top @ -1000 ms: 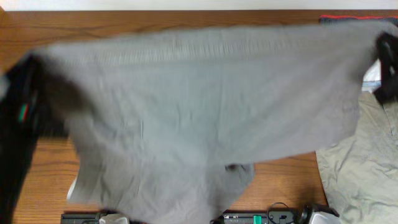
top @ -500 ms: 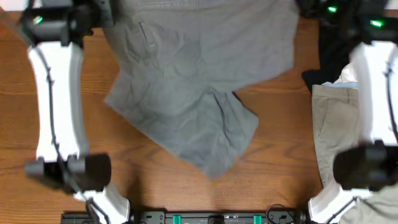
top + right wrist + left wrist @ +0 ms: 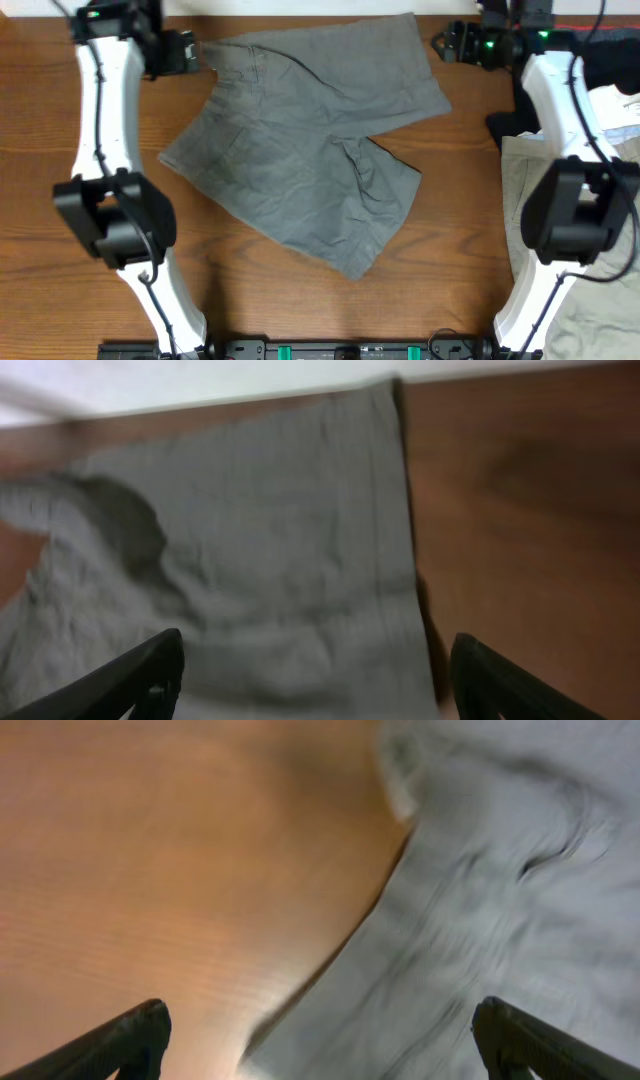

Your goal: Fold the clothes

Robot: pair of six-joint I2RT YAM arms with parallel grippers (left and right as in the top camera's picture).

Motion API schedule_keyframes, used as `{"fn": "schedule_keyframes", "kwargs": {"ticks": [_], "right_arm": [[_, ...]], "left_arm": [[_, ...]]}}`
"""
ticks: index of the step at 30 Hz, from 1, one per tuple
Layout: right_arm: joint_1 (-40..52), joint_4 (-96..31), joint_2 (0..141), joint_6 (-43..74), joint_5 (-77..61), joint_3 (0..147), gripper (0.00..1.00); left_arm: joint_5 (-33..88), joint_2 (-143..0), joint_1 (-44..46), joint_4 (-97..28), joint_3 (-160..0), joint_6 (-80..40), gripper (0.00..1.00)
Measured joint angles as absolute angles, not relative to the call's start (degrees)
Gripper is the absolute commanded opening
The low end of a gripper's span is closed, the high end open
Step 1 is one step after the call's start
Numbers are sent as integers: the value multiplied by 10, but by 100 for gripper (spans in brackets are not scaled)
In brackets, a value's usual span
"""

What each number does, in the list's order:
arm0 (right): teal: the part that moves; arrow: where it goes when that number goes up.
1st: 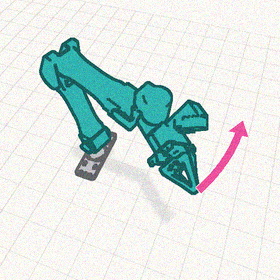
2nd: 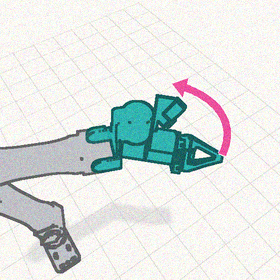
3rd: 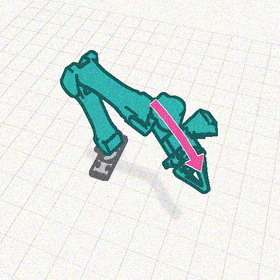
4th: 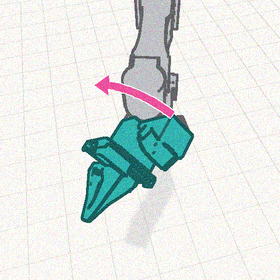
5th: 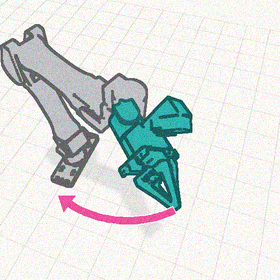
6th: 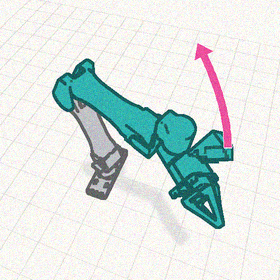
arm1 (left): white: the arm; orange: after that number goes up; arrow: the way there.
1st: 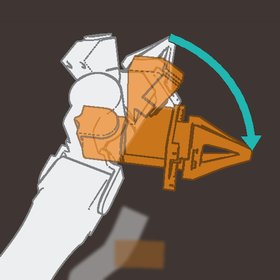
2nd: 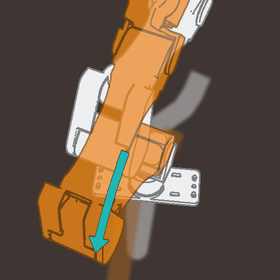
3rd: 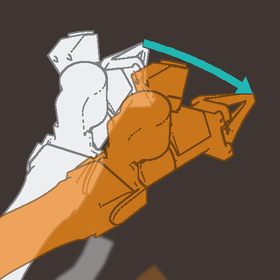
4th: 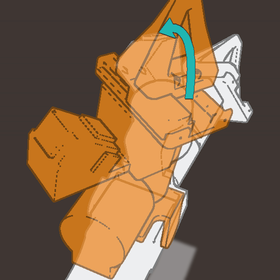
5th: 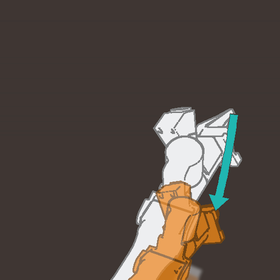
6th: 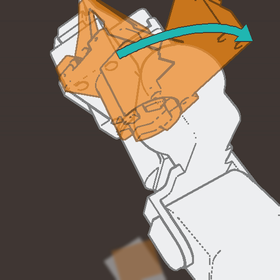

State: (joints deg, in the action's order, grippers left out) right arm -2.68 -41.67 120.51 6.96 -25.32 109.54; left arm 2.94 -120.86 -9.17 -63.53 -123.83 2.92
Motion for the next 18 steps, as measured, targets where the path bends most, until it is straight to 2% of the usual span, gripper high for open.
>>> {"fn": "schedule_keyframes", "kwargs": {"ticks": [6, 8, 12, 18], "right_arm": [[-36, -599, 1119, 52, -242, 1099, 82], [-33, -649, 1107, 50, -235, 1101, 81], [-21, -729, 1110, 43, -218, 1102, 81], [0, -791, 1112, 26, -211, 1102, 81]], "left_arm": [[34, -1150, -139, -792, -1241, 28, 98], [41, -1145, -141, -802, -1228, 28, 98], [49, -1146, -140, -769, -1148, 28, 100], [52, -1152, -141, -668, -1005, 29, 94]]}}
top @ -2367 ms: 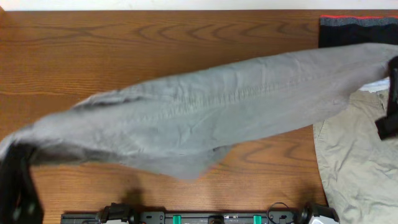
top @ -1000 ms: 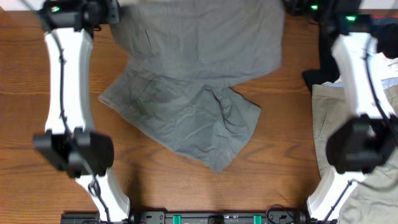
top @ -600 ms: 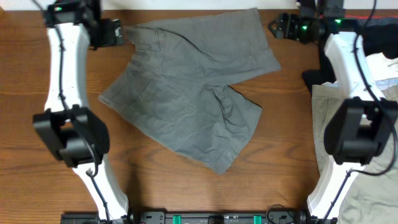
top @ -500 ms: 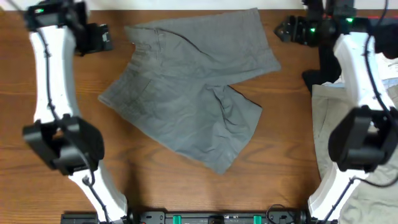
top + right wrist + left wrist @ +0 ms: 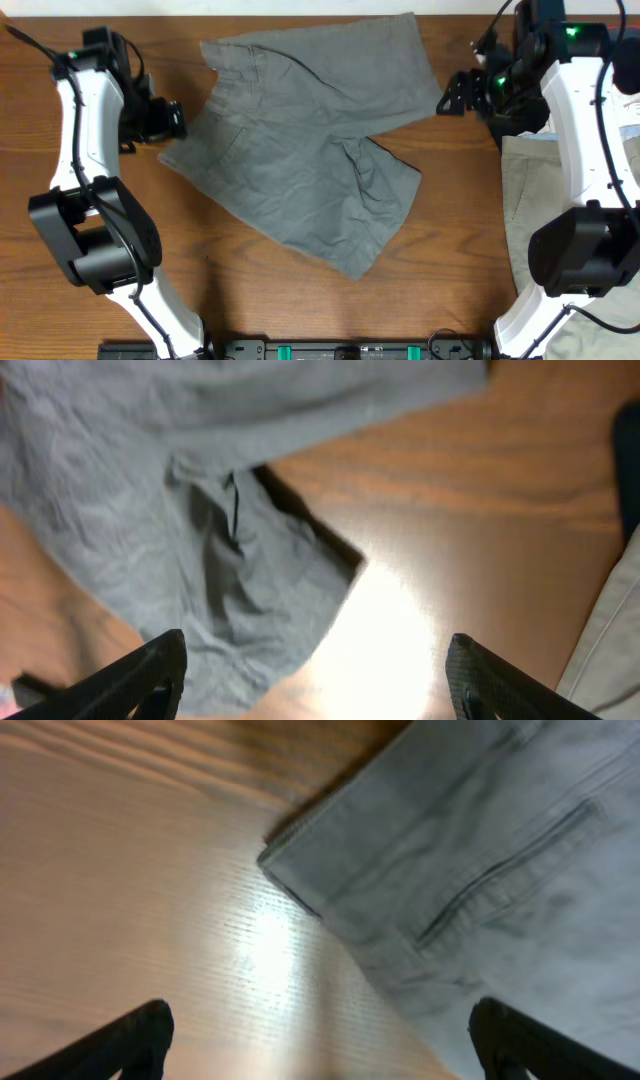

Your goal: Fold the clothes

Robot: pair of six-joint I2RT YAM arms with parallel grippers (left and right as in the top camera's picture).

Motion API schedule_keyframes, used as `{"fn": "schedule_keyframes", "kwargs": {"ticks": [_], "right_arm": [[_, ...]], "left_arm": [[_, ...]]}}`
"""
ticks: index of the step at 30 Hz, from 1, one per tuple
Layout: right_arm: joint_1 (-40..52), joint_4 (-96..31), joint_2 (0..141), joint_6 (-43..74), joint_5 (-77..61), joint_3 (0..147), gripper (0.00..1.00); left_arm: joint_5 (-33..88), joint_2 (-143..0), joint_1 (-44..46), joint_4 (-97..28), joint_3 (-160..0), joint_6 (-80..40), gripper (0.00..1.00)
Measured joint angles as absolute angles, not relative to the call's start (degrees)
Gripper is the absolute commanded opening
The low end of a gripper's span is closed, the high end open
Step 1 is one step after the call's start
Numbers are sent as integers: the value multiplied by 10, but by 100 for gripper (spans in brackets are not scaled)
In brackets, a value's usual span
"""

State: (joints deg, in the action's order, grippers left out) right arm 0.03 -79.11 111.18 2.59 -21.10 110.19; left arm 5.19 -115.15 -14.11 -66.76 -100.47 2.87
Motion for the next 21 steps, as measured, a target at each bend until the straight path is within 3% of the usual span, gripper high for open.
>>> {"fn": "schedule_keyframes", "kwargs": {"ticks": [2, 5, 8, 21], "right_arm": [[7, -804, 1112, 18, -209, 1102, 81], [19, -812, 1112, 9, -209, 1102, 81], [32, -812, 1112, 5, -209, 1102, 81], [73, -814, 1112, 1, -209, 1102, 80]], "left_arm": [[52, -1153, -142, -635, -970, 29, 89], [52, -1153, -145, -567, -926, 26, 72], [52, -1153, -146, -506, -895, 27, 63], [52, -1154, -146, -376, -820, 28, 49]]}}
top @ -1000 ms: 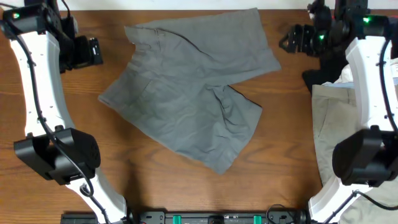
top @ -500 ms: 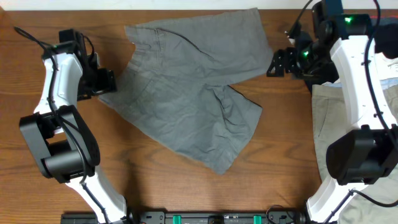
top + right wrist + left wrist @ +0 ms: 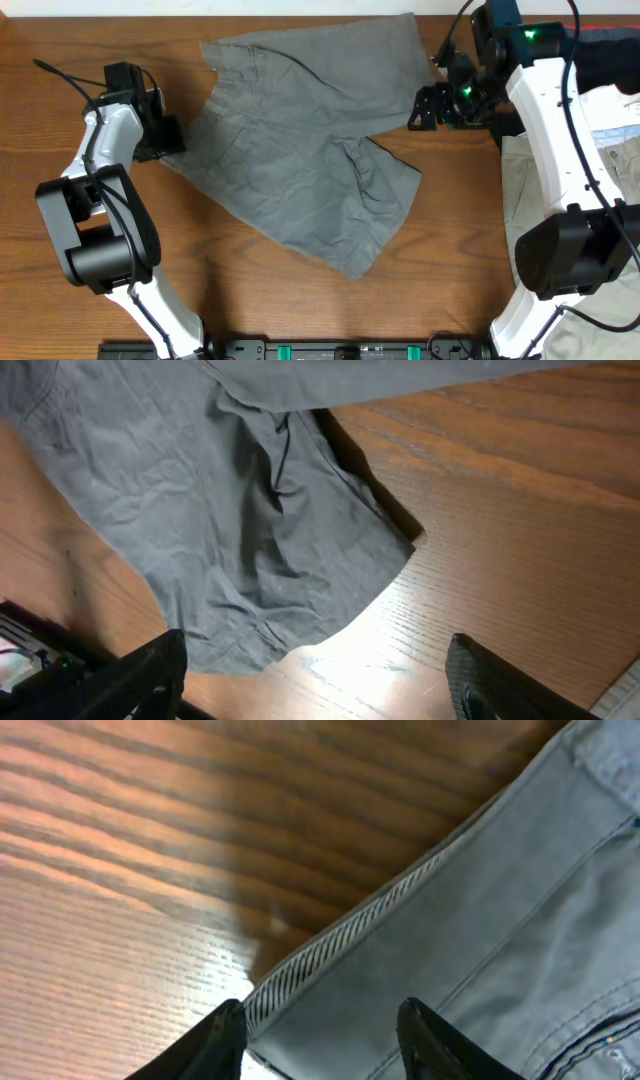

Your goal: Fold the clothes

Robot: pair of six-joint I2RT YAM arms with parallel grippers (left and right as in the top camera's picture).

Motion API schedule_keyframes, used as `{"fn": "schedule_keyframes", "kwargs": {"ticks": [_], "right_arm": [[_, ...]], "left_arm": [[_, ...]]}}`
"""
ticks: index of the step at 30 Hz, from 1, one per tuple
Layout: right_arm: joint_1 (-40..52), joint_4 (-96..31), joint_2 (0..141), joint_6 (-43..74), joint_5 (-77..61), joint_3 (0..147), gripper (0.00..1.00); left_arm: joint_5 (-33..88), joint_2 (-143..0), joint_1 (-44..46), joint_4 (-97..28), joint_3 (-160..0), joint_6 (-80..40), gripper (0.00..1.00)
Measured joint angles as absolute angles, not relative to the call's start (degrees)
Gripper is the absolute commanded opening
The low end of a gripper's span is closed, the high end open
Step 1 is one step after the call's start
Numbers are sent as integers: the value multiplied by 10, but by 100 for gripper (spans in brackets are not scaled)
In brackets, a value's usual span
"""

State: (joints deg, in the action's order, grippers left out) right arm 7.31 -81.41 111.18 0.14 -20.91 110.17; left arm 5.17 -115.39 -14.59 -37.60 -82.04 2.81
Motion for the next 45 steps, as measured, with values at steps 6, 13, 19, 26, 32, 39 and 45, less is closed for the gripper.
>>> {"fn": "schedule_keyframes", "kwargs": {"ticks": [6, 13, 19, 26, 32, 39, 45], "right_arm": [[74, -819, 1112, 1, -209, 1102, 80], [74, -818, 1112, 8, -179, 1102, 84], [74, -789, 1112, 19, -152, 1063, 79], [74, -643, 1119, 46, -143, 900, 72], [75, -482, 1125, 67, -188, 778, 64], [90, -379, 1125, 73, -275, 704, 28], [93, -362, 1125, 95, -239, 696, 1]], "left_arm": [[51, -1175, -146, -384, -820, 25, 24], [44, -1198, -147, -426, -828, 24, 6], [-18, -1199, -158, -511, -829, -27, 6], [-56, -1207, -210, -573, -828, -84, 6], [-69, -1208, -218, -586, -826, -108, 6], [-70, -1209, -217, -594, -825, -115, 6], [-71, -1210, -217, -598, -825, -118, 6]]}}
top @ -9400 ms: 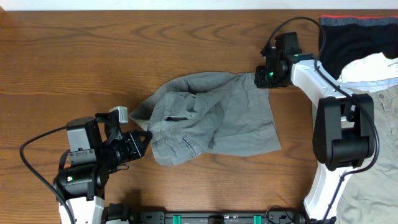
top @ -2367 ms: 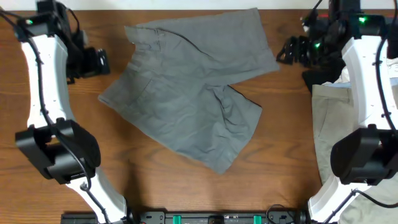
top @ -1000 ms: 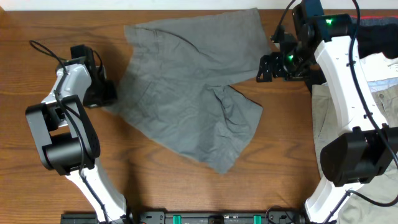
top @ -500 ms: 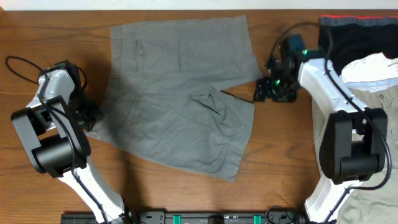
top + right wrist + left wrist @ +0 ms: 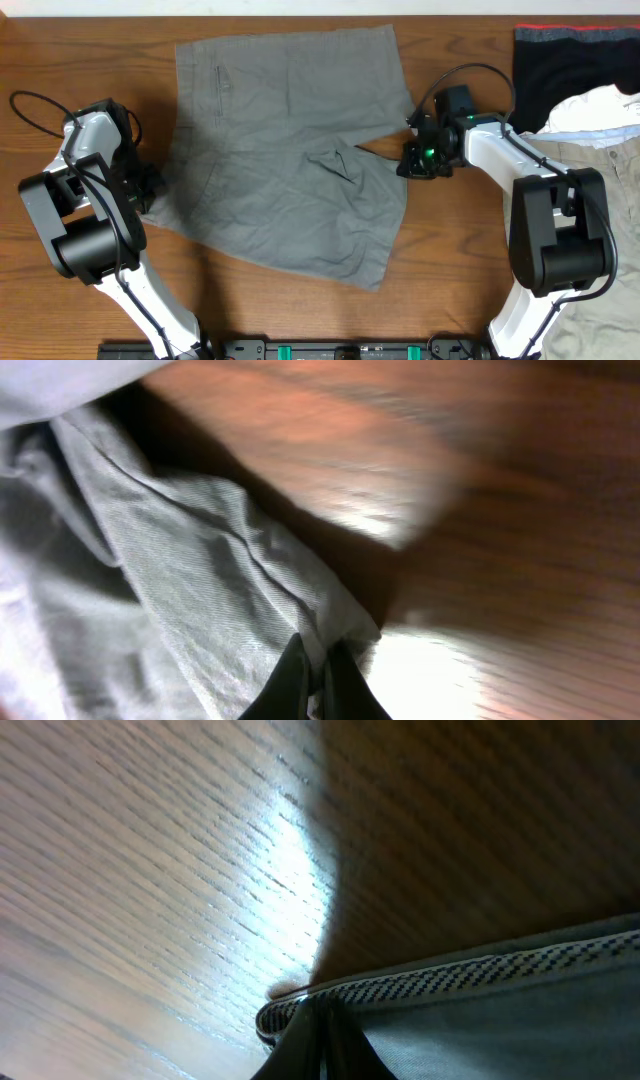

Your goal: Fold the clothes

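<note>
Grey shorts [image 5: 290, 150] lie spread across the middle of the wooden table [image 5: 60, 290]. My left gripper [image 5: 146, 190] sits low at their left edge and is shut on the waistband corner. The left wrist view shows the jaws of this gripper [image 5: 322, 1025] closed on the striped inner band [image 5: 480, 970]. On the right side, my right gripper [image 5: 410, 160] is shut on the hem corner of a leg. In the right wrist view the grey cloth [image 5: 180, 560] is pinched between the tips of this gripper [image 5: 312, 665].
A dark garment [image 5: 570, 55] lies at the back right, with a white one [image 5: 600, 105] and beige clothes [image 5: 600, 200] along the right edge. A black cable [image 5: 35, 100] loops beside the left arm.
Both grippers were open, the left at the waistband corner, the right above the leg gap. Now each is shut on the shorts, which lie further left and flatter.
Both grippers stood open at the back of the table by the shorts' top corners. They were then beside the shorts' left and right sides. Later the left was open at the waistband corner, the right over the legs. Now both hold the cloth.
</note>
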Robot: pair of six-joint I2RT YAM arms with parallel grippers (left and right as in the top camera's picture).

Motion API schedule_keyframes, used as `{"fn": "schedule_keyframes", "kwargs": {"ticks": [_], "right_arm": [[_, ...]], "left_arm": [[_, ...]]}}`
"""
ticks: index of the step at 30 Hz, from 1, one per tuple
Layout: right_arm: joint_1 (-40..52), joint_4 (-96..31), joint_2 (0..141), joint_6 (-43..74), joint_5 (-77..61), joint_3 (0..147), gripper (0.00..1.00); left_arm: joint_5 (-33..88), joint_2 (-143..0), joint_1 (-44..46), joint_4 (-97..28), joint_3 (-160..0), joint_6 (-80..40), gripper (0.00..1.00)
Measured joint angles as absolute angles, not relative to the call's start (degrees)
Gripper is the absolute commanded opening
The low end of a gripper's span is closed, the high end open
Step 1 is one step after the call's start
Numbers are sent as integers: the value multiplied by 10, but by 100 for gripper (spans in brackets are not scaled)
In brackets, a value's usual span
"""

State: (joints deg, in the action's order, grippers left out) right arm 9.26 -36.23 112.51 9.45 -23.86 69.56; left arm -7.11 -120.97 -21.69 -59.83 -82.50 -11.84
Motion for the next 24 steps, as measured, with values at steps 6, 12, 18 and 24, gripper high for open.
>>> {"fn": "schedule_keyframes", "kwargs": {"ticks": [6, 12, 18, 24], "right_arm": [[57, -363, 1126, 103, -168, 734, 1], [8, -364, 1126, 94, -154, 784, 69], [3, -471, 1125, 74, -168, 787, 74], [-5, -613, 1123, 50, -201, 787, 74]], "left_arm": [[-71, -1210, -217, -602, -822, -118, 6], [-74, -1210, -223, -602, -821, -118, 6], [-71, -1210, -223, -617, -821, -118, 6], [29, -1210, -224, -629, -821, -84, 13]]}}
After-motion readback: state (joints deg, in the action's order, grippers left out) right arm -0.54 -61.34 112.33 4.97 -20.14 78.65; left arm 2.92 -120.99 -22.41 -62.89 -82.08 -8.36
